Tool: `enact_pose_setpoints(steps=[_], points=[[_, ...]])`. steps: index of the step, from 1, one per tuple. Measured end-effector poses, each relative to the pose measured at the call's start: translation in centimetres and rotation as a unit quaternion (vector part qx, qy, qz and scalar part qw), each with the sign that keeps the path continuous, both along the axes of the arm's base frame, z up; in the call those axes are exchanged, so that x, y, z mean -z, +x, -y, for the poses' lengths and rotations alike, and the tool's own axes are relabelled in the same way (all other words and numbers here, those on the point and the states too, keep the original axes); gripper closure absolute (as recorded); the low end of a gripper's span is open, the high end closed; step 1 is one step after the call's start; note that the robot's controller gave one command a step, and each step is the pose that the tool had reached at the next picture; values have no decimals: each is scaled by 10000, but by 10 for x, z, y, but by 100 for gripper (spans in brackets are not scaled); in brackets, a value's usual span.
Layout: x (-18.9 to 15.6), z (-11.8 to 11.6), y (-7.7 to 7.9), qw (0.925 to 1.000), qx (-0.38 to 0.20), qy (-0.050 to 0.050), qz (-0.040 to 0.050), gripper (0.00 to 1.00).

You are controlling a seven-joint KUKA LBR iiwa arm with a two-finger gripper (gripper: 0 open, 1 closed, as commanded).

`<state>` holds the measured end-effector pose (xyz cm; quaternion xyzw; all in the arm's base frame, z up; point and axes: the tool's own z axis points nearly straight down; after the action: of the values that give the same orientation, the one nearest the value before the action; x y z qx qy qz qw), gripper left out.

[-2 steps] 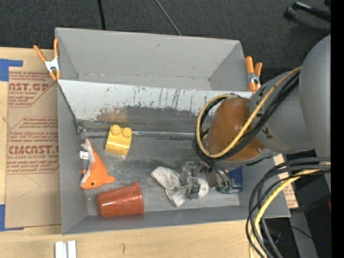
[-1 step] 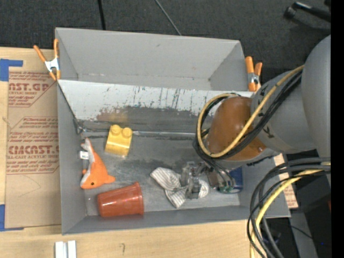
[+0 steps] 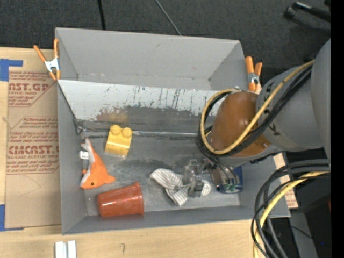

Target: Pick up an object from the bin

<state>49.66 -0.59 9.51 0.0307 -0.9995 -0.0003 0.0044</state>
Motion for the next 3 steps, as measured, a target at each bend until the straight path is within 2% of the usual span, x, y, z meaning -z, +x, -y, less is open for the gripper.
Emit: enact_pose_setpoints(steps=[1,3], points=[[-21,0,2,10000,-3,1,33,100],[-35,0,3,10000,-1,0,68,100]])
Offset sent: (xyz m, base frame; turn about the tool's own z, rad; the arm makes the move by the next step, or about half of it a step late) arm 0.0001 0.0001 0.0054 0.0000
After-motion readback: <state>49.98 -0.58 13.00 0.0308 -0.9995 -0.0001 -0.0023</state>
